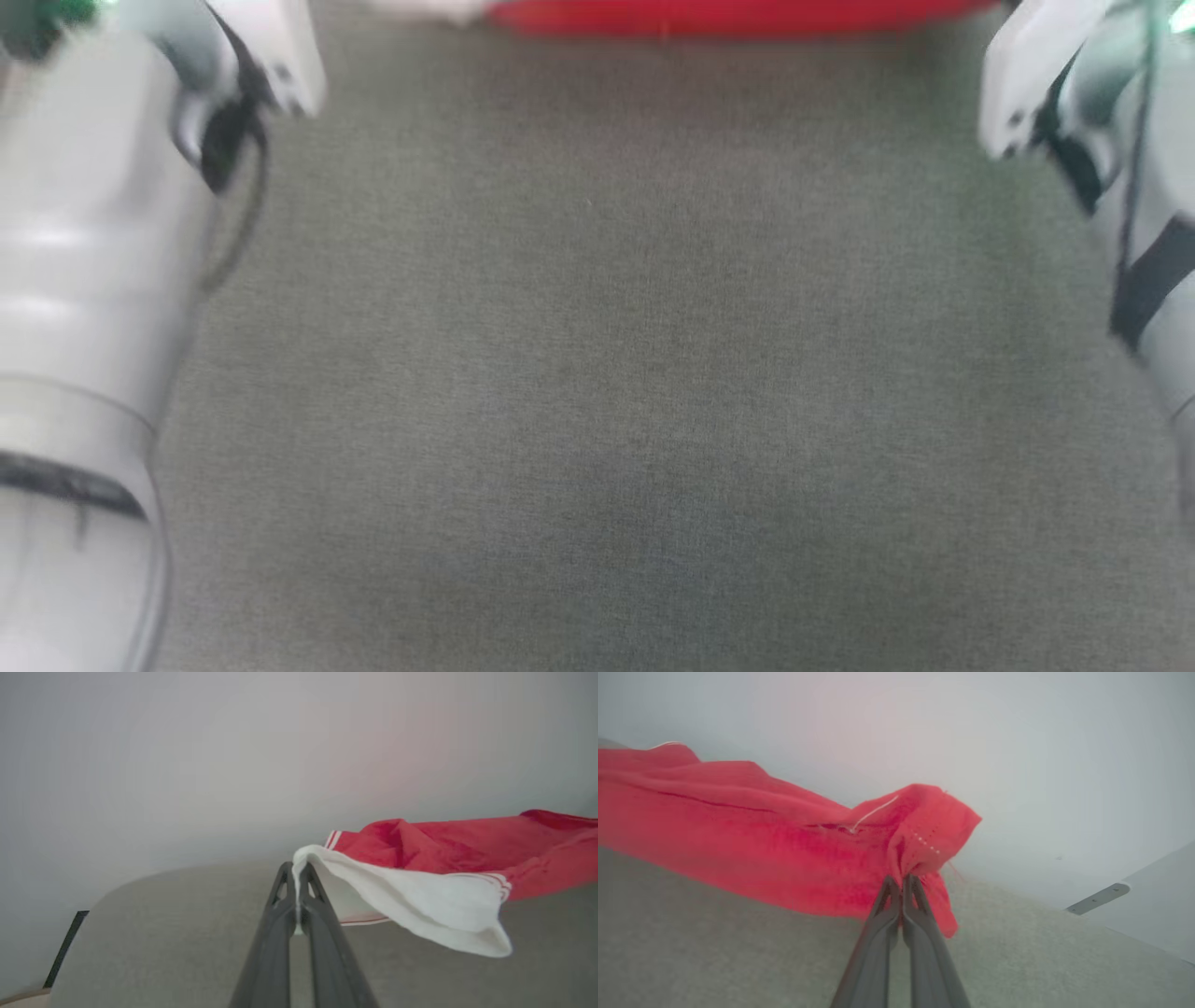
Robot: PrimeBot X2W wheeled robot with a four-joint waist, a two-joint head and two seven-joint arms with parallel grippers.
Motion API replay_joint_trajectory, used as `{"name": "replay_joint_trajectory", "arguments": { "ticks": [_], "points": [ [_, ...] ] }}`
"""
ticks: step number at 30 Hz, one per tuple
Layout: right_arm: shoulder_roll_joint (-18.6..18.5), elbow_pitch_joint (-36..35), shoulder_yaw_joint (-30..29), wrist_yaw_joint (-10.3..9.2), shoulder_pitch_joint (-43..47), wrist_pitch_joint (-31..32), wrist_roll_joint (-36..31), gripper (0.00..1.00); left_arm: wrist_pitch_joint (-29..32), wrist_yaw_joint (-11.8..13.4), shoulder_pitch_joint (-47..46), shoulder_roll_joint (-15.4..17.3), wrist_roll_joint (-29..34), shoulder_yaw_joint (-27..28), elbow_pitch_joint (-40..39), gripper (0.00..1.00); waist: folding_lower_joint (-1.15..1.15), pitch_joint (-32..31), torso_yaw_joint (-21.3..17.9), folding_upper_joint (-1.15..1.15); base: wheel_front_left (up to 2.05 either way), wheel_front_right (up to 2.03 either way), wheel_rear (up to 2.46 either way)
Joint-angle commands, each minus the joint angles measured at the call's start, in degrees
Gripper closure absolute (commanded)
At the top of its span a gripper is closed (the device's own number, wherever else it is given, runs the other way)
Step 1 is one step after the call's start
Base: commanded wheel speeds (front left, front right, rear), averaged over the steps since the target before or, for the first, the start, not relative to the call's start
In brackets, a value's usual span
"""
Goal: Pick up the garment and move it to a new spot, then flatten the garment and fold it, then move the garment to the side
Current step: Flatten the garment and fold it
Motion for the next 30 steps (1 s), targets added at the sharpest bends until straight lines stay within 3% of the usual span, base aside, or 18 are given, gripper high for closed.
{"name": "replay_joint_trajectory", "arguments": {
  "ticks": [1, 7, 11, 14, 18, 22, 30],
  "points": [
    [0.2, -0.4, 0.6, -0.07, 1.5, 0.4, 0.9, 1.0, 0.8, -0.1, 1.7, 0.2, -0.6, -0.6, -0.8, 1.0, 0.0, -2.0, 0.3, 0.0, 0.0, 0.0, 0.0],
    [-0.7, -6.3, 7.4, -0.07, 11.2, 4.7, 9.2, 1.0, 9.2, -0.1, 12.8, 3.4, -6.1, -4.0, -8.4, 1.0, 0.0, -6.7, 0.3, 0.0, 0.0, 0.0, 0.0],
    [-4.7, -14.6, 12.4, -0.07, 18.9, 9.2, 16.8, 1.0, 12.1, -0.1, 20.3, 6.3, -7.7, -4.6, -14.0, 1.0, 0.0, -9.2, 0.1, 0.0, 0.0, 0.0, 0.0],
    [-9.0, -22.3, 15.4, -0.07, 25.0, 12.7, 22.4, 1.0, 13.7, 1.9, 27.0, 8.8, -8.9, -4.5, -19.8, 1.0, 0.0, -10.6, -0.2, 0.0, 0.0, 0.0, 0.0],
    [-15.6, -33.3, 18.8, -0.07, 32.9, 16.9, 28.4, 1.0, 16.4, 6.7, 37.1, 13.1, -10.6, -4.0, -31.1, 1.0, 0.0, -11.6, -0.6, 0.0, 0.0, 0.0, 0.0],
    [-22.0, -43.2, 20.1, -0.08, 40.1, 20.5, 33.7, 1.0, 19.8, 13.6, 47.7, 18.0, -11.9, -3.3, -45.3, 1.0, 0.0, -11.8, -0.8, 0.0, 0.0, 0.0, 0.0],
    [-29.4, -55.8, 19.0, -0.08, 51.9, 25.7, 39.2, 1.0, 26.3, 25.0, 63.5, 25.9, -14.5, -2.7, -67.7, 1.0, 0.0, -11.8, -0.9, 0.0, 0.0, 0.0, 0.0]
  ]
}}
